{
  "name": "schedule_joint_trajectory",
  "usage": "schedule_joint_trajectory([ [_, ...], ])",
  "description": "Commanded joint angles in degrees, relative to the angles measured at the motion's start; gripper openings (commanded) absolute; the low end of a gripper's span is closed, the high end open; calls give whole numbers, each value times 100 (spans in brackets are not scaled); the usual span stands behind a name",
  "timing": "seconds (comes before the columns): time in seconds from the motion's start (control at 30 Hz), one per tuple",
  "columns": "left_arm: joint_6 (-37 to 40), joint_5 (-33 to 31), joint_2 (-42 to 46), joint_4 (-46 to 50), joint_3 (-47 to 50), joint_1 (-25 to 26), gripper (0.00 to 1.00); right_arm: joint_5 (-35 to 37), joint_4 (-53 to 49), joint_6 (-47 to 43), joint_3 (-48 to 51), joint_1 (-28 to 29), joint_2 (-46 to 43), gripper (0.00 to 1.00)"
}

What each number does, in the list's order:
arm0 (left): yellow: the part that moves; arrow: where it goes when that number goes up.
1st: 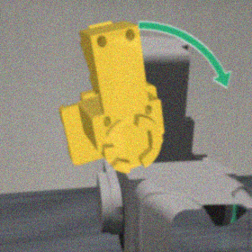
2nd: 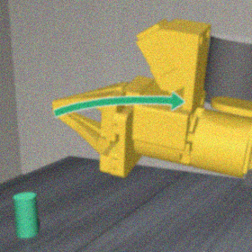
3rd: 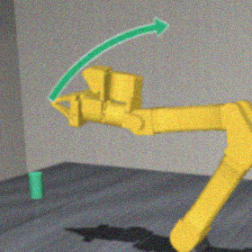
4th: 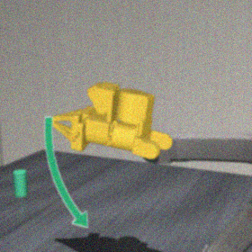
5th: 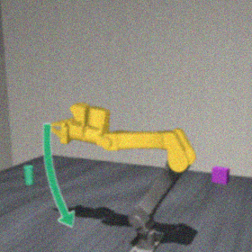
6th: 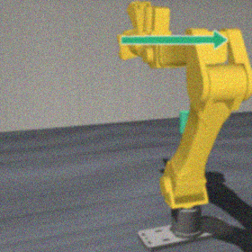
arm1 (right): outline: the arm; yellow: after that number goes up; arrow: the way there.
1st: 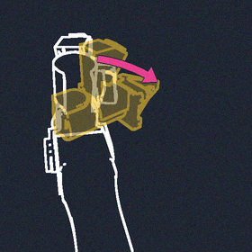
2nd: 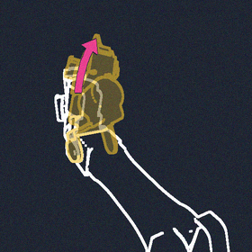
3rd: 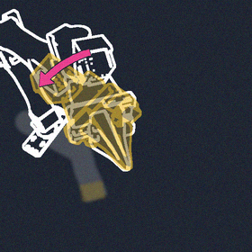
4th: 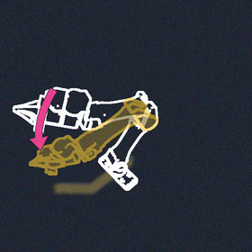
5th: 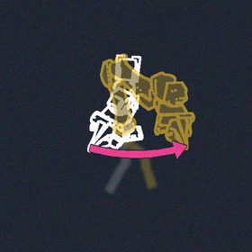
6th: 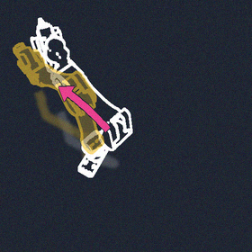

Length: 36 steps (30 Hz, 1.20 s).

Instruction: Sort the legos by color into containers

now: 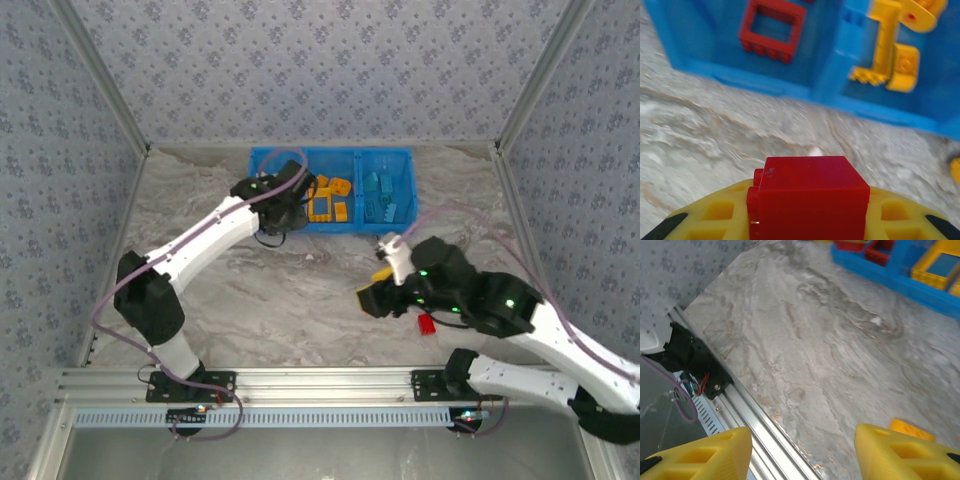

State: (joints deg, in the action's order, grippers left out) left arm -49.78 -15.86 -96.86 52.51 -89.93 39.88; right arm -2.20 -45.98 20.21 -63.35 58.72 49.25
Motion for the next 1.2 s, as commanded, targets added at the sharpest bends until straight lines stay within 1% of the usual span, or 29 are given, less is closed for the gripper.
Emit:
schedule_joint_trajectory([
  [0.0, 756, -89, -70, 42, -283, -351, 27, 660, 1018, -16, -12, 292, 397, 59],
  [0.17, 1159, -413, -865, -85, -986, -792, 27, 887, 1865, 137, 114, 285, 666, 61],
  [0.27, 1244, -389, -1462, 11, -1508, -1058, 27, 1095, 1973, 113, 44, 273, 880, 61],
  [0.3, 1280, -472, -1675, 97, -1726, -1115, 27, 1136, 1975, 115, 10, 272, 962, 61],
  [0.4, 1413, -683, -2213, 292, -2361, -1205, 28, 1128, 2037, 148, 39, 255, 1060, 62],
  [0.53, 1389, -961, -2857, 525, -3142, -1228, 28, 1065, 2082, 212, 151, 207, 1052, 62],
  [0.73, 938, -1493, -3456, 418, -3770, -1244, 28, 1002, 2100, 355, 343, 89, 927, 63],
  [0.77, 866, -1503, -3521, 357, -3822, -1250, 28, 992, 2101, 381, 378, 62, 895, 63],
  [0.87, 849, -1151, -3714, -55, -3890, -1314, 29, 932, 2119, 463, 486, -20, 758, 64],
  [0.97, 1006, -655, -3922, -463, -4024, -1407, 33, 907, 2060, 487, 543, -76, 660, 64],
  [1.03, 1102, -374, -4145, -509, -4299, -1473, 34, 902, 2019, 503, 578, -110, 606, 64],
  [1.17, 1278, -117, -4435, -540, -4632, -1578, 35, 803, 1960, 519, 655, -227, 520, 64],
])
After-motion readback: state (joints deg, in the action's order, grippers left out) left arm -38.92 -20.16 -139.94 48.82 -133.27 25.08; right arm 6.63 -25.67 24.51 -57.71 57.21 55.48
